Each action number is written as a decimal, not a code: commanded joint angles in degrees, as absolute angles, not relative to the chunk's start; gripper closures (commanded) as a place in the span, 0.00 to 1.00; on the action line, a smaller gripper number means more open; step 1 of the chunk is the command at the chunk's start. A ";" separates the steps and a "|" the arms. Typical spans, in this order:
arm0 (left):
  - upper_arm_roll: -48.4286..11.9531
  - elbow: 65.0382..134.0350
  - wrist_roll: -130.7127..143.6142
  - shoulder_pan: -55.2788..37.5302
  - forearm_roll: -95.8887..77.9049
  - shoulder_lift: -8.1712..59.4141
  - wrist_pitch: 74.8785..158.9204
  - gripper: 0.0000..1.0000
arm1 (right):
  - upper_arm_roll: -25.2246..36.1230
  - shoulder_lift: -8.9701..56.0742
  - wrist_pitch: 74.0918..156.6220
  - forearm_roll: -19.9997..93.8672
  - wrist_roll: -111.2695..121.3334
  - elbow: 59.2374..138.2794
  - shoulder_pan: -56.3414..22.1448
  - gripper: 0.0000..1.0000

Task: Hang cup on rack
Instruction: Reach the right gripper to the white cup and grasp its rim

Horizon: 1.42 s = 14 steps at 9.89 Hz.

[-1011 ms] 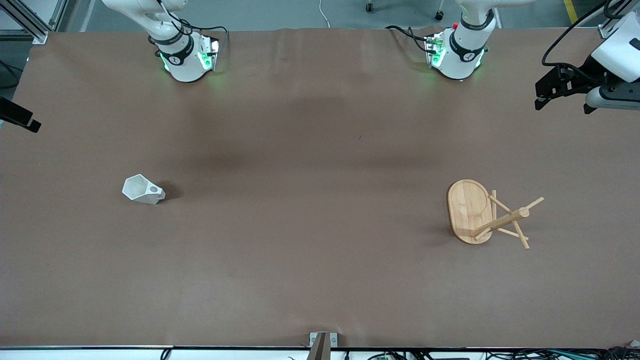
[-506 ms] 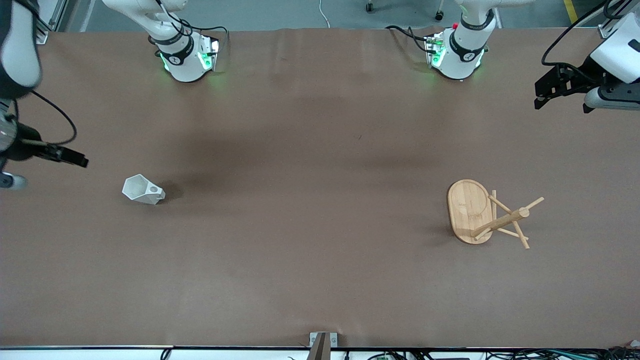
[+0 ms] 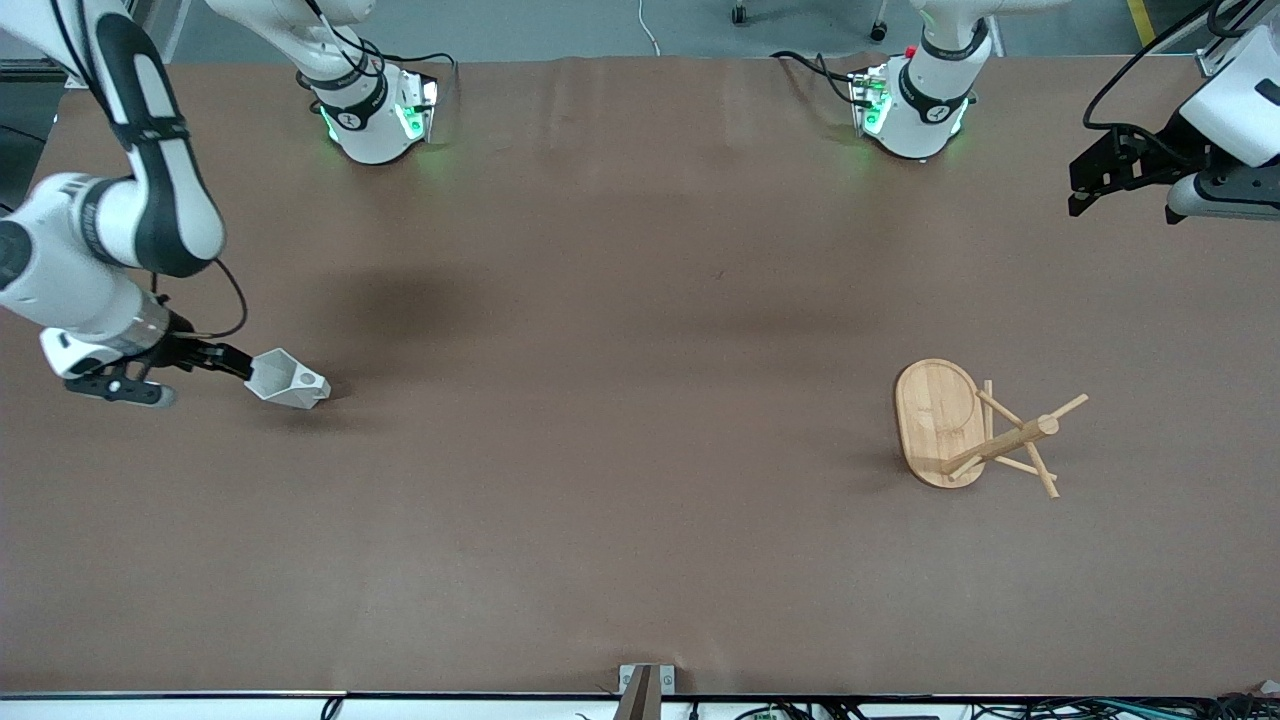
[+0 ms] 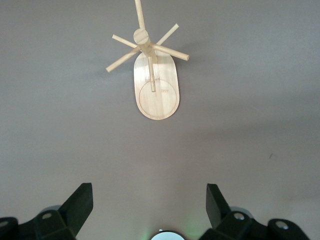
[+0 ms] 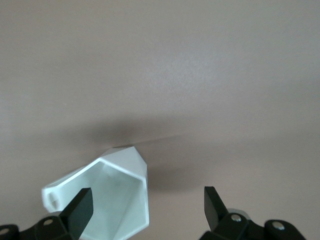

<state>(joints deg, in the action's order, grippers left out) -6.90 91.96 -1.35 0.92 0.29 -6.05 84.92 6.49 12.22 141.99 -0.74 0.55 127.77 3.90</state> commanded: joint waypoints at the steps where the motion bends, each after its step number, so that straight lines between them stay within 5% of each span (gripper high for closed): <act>1: -6.94 92.20 -2.20 0.97 0.09 -5.01 83.85 0.00 | 6.15 13.71 144.93 -0.09 1.49 129.28 4.31 0.12; 10: -6.94 92.64 -4.04 1.93 -0.35 -5.27 81.31 0.00 | 5.98 17.67 146.25 2.81 1.14 129.20 4.39 0.99; 12: -7.03 92.37 -4.04 2.46 -0.44 -5.10 81.30 0.00 | 5.89 17.58 143.20 2.81 1.49 127.28 3.87 0.99; 14: -7.03 92.64 -4.04 2.55 -0.53 -5.19 80.17 0.00 | 4.58 16.27 126.99 2.90 1.67 117.92 3.26 0.99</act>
<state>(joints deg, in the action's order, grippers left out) -6.87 91.95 -3.16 2.03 0.29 -6.05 81.62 5.59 17.33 135.30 2.22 0.88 124.18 3.68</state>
